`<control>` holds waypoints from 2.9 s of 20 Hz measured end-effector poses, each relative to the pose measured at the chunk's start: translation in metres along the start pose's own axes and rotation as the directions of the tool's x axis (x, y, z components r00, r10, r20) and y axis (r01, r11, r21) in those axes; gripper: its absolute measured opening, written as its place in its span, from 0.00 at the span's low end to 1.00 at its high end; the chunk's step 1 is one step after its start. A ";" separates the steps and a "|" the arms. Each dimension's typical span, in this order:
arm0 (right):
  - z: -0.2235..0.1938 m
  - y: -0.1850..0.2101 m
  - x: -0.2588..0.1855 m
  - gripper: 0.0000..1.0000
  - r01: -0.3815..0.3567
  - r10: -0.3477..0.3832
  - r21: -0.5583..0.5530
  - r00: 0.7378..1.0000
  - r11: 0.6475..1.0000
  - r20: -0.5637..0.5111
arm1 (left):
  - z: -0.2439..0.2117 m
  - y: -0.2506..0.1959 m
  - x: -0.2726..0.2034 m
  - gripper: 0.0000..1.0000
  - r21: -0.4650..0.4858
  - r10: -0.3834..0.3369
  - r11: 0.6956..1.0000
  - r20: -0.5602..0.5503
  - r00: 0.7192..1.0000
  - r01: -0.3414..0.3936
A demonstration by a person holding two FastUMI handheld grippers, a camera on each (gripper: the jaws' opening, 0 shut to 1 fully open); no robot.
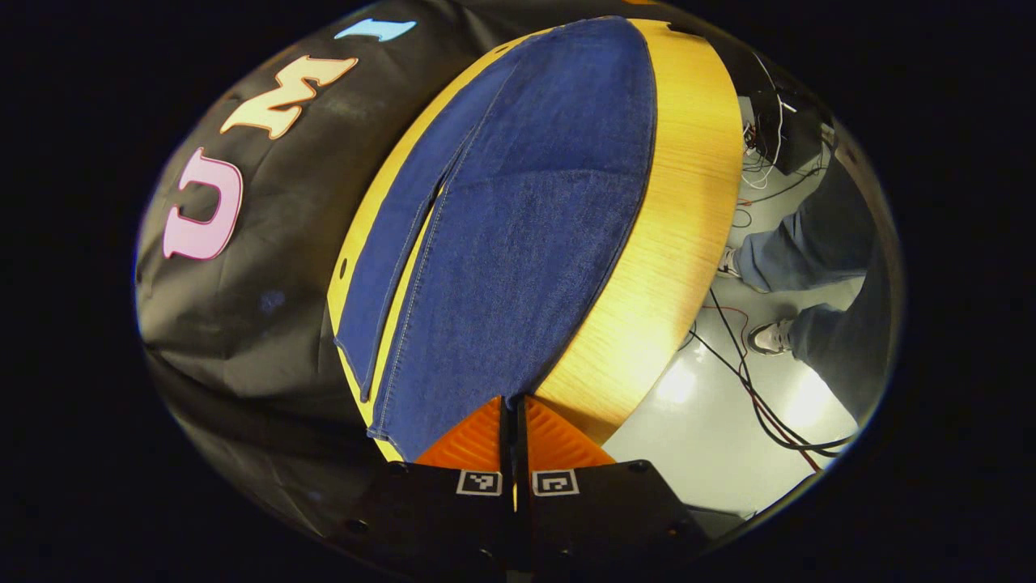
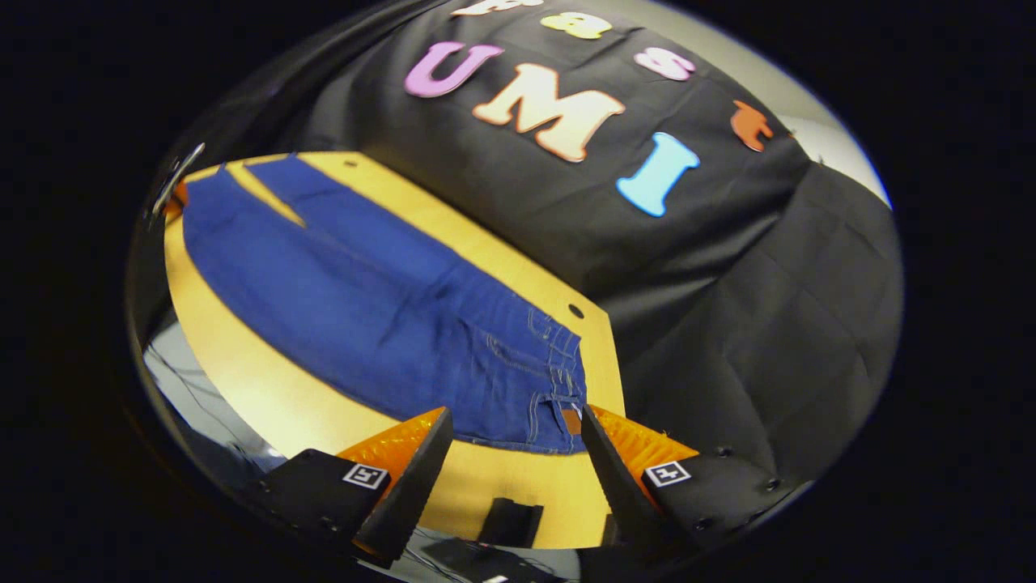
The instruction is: Grasp the waist and the cuffs of the jeans and fold them to make the two legs overlap; first hold the waist and fold one-third of the jeans toward the cuffs, then hold the cuffs and fold the remaining one-third in the same direction to finish folding.
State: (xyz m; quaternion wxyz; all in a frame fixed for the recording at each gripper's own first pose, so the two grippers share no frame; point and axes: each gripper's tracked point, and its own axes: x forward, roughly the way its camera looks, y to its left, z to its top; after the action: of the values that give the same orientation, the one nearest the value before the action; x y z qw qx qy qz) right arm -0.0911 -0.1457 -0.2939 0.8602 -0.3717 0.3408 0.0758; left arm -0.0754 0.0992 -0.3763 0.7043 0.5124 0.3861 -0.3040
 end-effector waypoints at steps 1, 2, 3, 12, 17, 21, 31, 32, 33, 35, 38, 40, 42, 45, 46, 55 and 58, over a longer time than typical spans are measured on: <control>-0.011 0.000 0.009 0.99 -0.014 0.013 -0.031 0.999 0.999 -0.035 | 0.001 0.001 0.000 0.00 -0.011 -0.005 1.000 -0.009 1.000 0.005; -0.022 -0.002 0.018 0.99 -0.020 0.016 -0.060 0.998 0.998 -0.067 | 0.000 0.002 0.001 0.00 -0.023 -0.007 1.000 -0.018 1.000 0.007; -0.029 -0.003 0.028 0.99 -0.025 0.016 -0.097 0.996 0.995 -0.091 | 0.001 0.001 0.001 0.00 -0.029 -0.008 1.000 -0.023 1.000 0.008; -0.070 0.027 0.071 0.96 -0.183 0.104 -0.368 0.969 0.912 -0.225 | 0.000 0.004 0.003 0.00 -0.070 -0.018 0.997 -0.075 0.997 0.012; -0.062 0.031 0.097 0.77 -0.214 0.124 -0.479 0.969 0.851 -0.213 | -0.002 0.008 0.006 0.00 -0.073 -0.012 0.997 -0.097 0.995 0.005; -0.066 0.041 0.101 0.53 -0.266 0.163 -0.498 0.957 0.826 -0.241 | -0.003 0.009 0.008 0.00 -0.085 -0.007 0.996 -0.106 0.994 -0.002; -0.058 0.038 0.101 0.02 -0.246 0.149 -0.447 0.959 0.860 -0.240 | 0.002 0.022 0.006 0.00 -0.243 0.025 0.968 -0.123 0.992 -0.055; -0.050 0.036 0.099 0.03 -0.238 0.146 -0.423 0.960 0.874 -0.240 | 0.004 0.028 0.004 0.00 -0.266 0.042 0.961 -0.123 0.991 -0.073; -0.043 0.033 0.097 0.03 -0.222 0.136 -0.400 0.963 0.889 -0.232 | 0.007 0.033 0.001 0.00 -0.288 0.050 0.954 -0.127 0.991 -0.086; -0.022 0.020 0.097 0.03 -0.167 0.099 -0.361 0.975 0.917 -0.200 | 0.018 0.050 -0.003 0.00 -0.337 0.065 0.936 -0.126 0.990 -0.104; 0.017 -0.005 0.102 0.02 -0.066 0.030 -0.259 0.990 0.964 -0.140 | 0.030 0.085 -0.009 0.00 -0.416 0.106 0.897 -0.123 0.987 -0.148; 0.043 -0.020 0.108 0.03 -0.008 -0.011 -0.187 0.995 0.982 -0.101 | 0.037 0.110 -0.010 0.00 -0.458 0.138 0.870 -0.124 0.983 -0.180; 0.069 -0.034 0.112 0.03 0.048 -0.056 -0.123 0.996 0.991 -0.064 | 0.045 0.136 -0.009 0.00 -0.514 0.161 0.832 -0.133 0.978 -0.207; 0.108 -0.053 0.143 0.01 0.120 -0.120 0.010 0.993 0.993 -0.009 | 0.063 0.176 -0.005 0.00 -0.567 0.209 0.783 -0.147 0.967 -0.255; 0.120 -0.057 0.154 0.03 0.132 -0.132 0.068 0.991 0.989 0.003 | 0.070 0.191 0.002 0.00 -0.575 0.225 0.772 -0.154 0.962 -0.272; 0.163 -0.060 0.262 0.02 0.123 -0.133 0.199 0.990 0.972 0.037 | 0.109 0.264 0.079 0.00 -0.636 0.232 0.714 -0.181 0.956 -0.294; 0.160 -0.043 0.303 0.01 0.095 -0.100 0.219 0.995 0.971 0.012 | 0.110 0.265 0.109 0.00 -0.667 0.195 0.689 -0.205 0.959 -0.283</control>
State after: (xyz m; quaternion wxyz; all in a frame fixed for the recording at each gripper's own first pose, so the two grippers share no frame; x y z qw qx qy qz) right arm 0.2396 -0.1028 -0.3845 0.9024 -0.2902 0.3184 -0.0001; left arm 0.2248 0.0673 -0.3207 0.8533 0.2760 0.4422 -0.0131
